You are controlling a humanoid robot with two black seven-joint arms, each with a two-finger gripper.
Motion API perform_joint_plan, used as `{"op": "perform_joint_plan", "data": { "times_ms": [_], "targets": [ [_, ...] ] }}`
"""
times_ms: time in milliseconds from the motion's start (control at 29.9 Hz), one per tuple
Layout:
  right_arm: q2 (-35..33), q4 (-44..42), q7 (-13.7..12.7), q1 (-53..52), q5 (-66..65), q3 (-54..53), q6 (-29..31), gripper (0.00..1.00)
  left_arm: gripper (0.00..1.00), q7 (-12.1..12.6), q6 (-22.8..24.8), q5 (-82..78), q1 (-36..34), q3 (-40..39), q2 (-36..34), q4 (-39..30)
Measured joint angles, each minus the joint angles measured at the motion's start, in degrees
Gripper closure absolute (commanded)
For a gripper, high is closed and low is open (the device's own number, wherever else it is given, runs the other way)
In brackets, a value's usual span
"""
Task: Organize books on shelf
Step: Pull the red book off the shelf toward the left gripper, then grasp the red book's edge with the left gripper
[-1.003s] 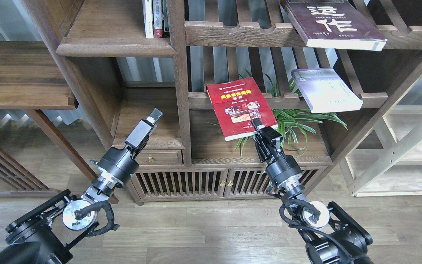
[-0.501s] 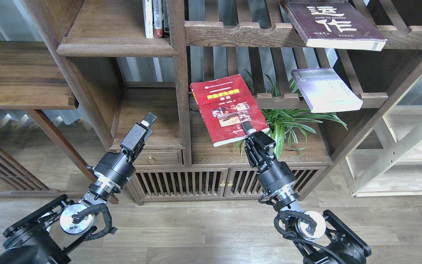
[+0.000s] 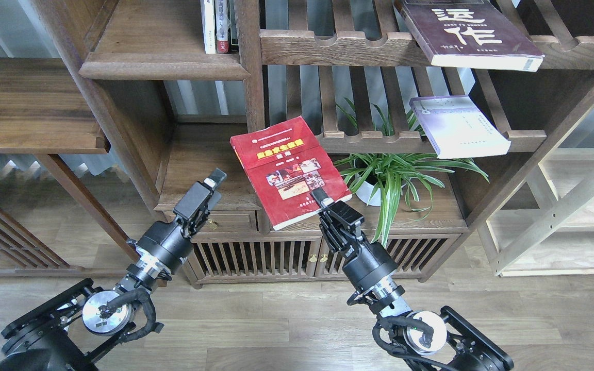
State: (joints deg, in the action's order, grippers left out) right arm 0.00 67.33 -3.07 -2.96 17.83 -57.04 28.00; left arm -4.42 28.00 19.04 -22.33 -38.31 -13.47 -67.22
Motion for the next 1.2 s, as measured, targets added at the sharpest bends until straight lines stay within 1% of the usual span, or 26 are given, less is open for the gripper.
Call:
{"op": "perform_joint_plan", "data": {
  "times_ms": [167, 301, 401, 702, 903, 936, 1036, 1103, 1204],
  "targets": [
    [0.0, 0.2, 0.0, 0.4, -0.8, 0.3, 0.0, 1.00, 0.04, 4.1, 0.0, 3.6, 0.8, 0.0, -0.4, -0.2],
    [0.0, 0.2, 0.0, 0.4, -1.1, 2.8, 0.0, 1.00, 0.05, 8.7, 0.0, 7.7, 1.5, 0.1, -1.1, -1.0],
    [0.0, 0.0, 0.0, 0.4, -1.1, 4.2, 0.0, 1.00, 0.05, 10.4, 0.0, 10.4, 1.5, 0.2, -1.6, -1.8],
    [0.0, -1.1, 0.2, 0.7, -1.1, 6.2, 0.0, 1.00, 0.06, 11.0, 0.0, 12.3, 1.4, 0.2, -3.2, -3.8],
    [0.0, -1.1, 0.2, 0.7, -1.1, 7.7, 0.0, 1.00, 0.13, 12.4, 0.0, 12.4, 1.4, 1.0, -4.1, -3.6],
    [0.0, -1.1, 0.2, 0.7, -1.1, 7.9, 0.0, 1.00, 0.17, 12.5, 0.0, 12.4, 1.3, 1.0, -4.2, -3.5],
    [0.0, -1.1, 0.2, 0.7, -1.1, 8.3, 0.0, 1.00, 0.20, 12.6, 0.0, 12.4, 1.1, 0.8, -4.3, -3.0],
    [0.0, -1.1, 0.2, 0.5, -1.2, 8.5, 0.0, 1.00, 0.20, 12.6, 0.0, 12.3, 1.1, 0.5, -4.4, -2.7],
    [0.0, -1.1, 0.2, 0.1, -1.2, 9.1, 0.0, 1.00, 0.25, 12.6, 0.0, 12.2, 0.9, 0.1, -4.4, -2.4]
  ]
}}
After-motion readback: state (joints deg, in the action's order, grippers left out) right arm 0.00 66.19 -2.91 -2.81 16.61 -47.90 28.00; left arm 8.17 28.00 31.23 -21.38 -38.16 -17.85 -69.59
